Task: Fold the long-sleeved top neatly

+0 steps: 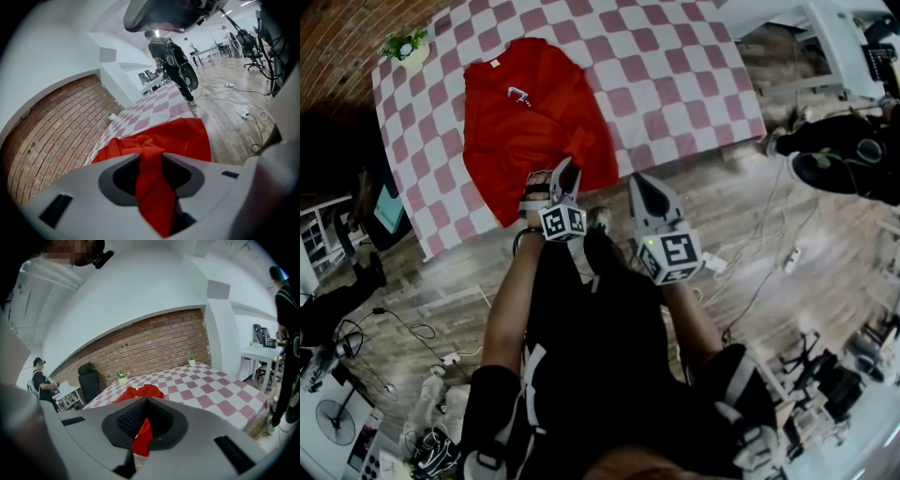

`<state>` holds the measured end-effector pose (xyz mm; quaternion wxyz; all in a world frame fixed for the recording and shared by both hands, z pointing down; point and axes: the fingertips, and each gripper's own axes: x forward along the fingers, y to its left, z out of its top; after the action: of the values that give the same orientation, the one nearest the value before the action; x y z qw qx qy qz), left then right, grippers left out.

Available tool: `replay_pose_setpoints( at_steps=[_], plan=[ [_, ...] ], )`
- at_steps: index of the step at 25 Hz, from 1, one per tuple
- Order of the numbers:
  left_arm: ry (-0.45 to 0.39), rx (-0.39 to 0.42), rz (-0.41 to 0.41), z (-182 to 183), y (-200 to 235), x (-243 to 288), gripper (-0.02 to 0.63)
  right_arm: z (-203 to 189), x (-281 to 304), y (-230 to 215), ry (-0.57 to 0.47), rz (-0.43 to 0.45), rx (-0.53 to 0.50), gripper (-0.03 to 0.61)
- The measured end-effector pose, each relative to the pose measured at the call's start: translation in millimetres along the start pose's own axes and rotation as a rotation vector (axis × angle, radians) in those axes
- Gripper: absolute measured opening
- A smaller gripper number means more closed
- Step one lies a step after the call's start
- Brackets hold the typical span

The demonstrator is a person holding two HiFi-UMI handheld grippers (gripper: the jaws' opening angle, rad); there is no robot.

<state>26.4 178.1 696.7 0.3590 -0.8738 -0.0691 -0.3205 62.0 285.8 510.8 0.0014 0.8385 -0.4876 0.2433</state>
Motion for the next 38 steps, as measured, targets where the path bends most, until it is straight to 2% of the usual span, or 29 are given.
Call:
replay_pose_setpoints(
  at_steps=[2,6,7,12,16,17,20,26,30,32,34,38],
  plan=[
    [0.017,0.068,-0.004,-0.2,-3.3,0.1,0.146,-0.7,-0.3,-1.3,0.0,-0.002,0.001,0.008],
    [0.03,0.343,-0.037,6.2,-19.2,-1.4,0.15,-2.4,-0.8,-3.9,0.001,-0.005,0.007,0.008],
    [0.03,0.365,-0.048,6.2,-23.3,-0.7,0.152,-2.7,-0.6,-4.7,0.001,-0.006,0.009,0.008],
    [0.035,0.334,-0.043,4.7,-22.4,0.1,0.161,-4.7,-0.9,-3.8,0.004,-0.005,0.007,0.008],
    [0.002,0.486,-0.064,14.9,-38.4,-9.6,0.185,-6.9,-1.6,-5.0,0.008,-0.01,0.011,0.008],
    [-0.011,0.488,-0.062,18.4,-40.9,-12.2,0.19,-7.6,-1.8,-5.5,0.008,-0.012,0.013,0.008],
    [-0.02,0.389,-0.073,20.8,-45.2,-17.5,0.196,-7.5,-2.1,-4.8,0.006,-0.01,0.013,0.008],
    [-0.046,0.086,-0.007,27.5,-14.5,-32.9,0.193,-2.5,-4.2,3.5,0.001,0.011,-0.001,0.008],
    [-0.071,-0.097,0.065,26.2,13.0,-46.5,0.073,-5.9,-5.5,7.5,0.005,0.012,-0.001,0.008],
    [-0.079,-0.222,0.082,22.9,26.4,-49.3,0.029,-2.9,-5.8,12.1,0.002,0.025,-0.009,0.008],
    [-0.064,-0.359,0.075,14.6,36.9,-43.5,0.013,0.4,-5.1,16.0,-0.002,0.038,-0.022,0.008],
    [0.015,-0.581,0.032,-13.1,43.5,-13.0,0.006,0.9,-6.1,20.7,0.0,0.048,-0.031,0.008]
  ],
)
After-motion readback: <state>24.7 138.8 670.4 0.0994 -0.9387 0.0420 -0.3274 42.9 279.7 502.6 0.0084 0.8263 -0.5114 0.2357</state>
